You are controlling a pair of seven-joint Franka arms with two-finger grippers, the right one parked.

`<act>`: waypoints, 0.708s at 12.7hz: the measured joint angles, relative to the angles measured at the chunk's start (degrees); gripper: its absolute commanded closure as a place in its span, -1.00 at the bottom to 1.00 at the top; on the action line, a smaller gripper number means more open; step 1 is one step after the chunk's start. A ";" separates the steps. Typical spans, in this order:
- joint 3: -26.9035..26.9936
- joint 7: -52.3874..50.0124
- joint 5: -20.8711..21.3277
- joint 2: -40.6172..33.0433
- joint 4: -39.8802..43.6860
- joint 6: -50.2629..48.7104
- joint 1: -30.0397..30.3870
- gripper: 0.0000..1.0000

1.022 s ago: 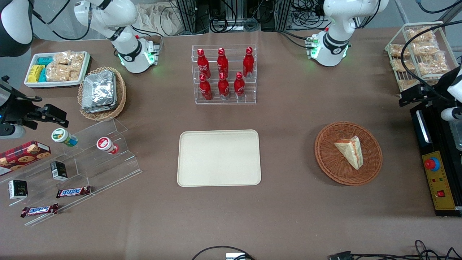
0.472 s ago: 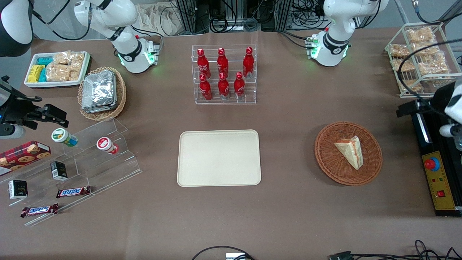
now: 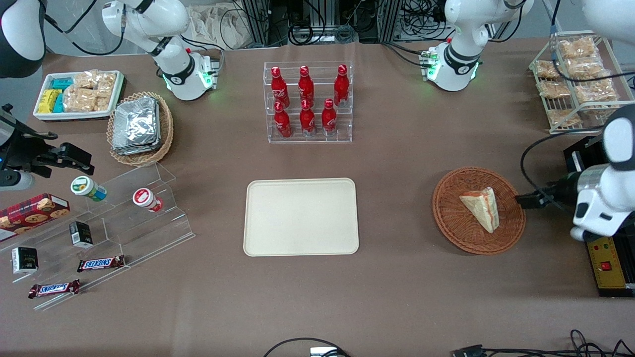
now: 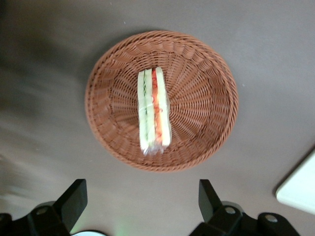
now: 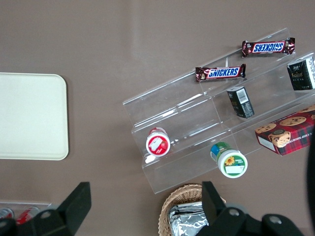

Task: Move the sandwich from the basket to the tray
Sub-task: 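Lower the open left gripper onto the sandwich in the wicker basket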

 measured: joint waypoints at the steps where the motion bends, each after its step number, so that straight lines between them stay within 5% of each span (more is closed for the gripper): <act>1: 0.00 -2.09 -0.22 1.60 -1.17 2.21 -0.01 -1.00; 9: -0.26 -9.67 -0.29 5.97 -15.87 22.21 -0.75 -1.00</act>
